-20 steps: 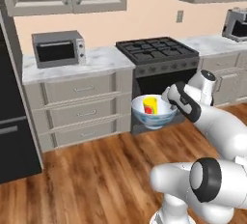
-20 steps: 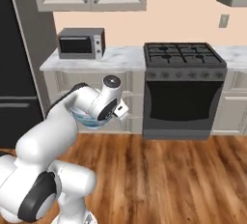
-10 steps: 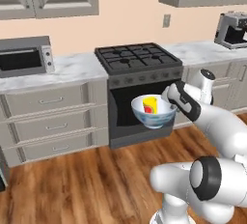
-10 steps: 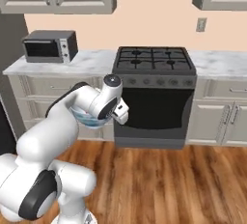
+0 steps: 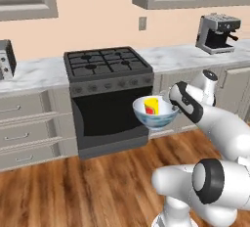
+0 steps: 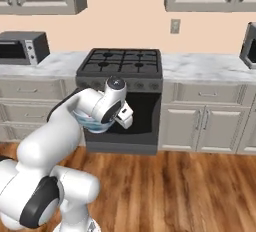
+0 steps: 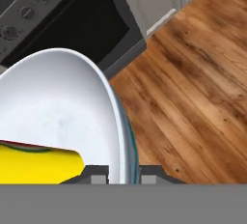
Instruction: Place the cup inside the bowl on the dining table and move the bowl to any counter.
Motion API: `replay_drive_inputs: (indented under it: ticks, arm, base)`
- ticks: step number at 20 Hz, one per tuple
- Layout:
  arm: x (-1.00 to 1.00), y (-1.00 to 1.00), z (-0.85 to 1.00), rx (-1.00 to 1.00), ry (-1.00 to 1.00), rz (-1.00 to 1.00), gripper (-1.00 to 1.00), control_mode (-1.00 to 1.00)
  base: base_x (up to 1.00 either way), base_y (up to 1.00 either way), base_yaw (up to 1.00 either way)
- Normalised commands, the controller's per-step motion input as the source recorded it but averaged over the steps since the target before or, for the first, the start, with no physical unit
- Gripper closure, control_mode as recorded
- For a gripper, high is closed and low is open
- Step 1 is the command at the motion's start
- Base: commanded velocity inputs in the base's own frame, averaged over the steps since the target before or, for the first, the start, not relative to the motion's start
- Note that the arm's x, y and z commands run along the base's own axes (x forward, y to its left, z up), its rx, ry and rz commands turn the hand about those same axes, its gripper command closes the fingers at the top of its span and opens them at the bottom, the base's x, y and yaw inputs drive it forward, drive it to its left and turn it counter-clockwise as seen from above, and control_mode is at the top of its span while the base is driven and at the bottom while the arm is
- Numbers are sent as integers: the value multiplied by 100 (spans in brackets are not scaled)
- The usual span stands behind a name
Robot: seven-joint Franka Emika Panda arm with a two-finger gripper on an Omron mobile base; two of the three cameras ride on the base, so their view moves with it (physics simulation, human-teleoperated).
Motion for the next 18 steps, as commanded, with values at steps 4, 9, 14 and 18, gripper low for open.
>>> replay_drive_inputs:
  ticks: [4, 9, 14, 18]
  arm:
    - [0, 0, 0, 0, 0, 0, 100, 100]
    - [0, 0, 0, 0, 0, 0, 100, 100]
    - [0, 0, 0, 0, 0, 0, 100, 100]
    - [0, 0, 0, 0, 0, 0, 100, 100]
  base:
    - [69, -100, 2]
    - [89, -98, 0]
    - [82, -68, 0]
    - [59, -47, 0]
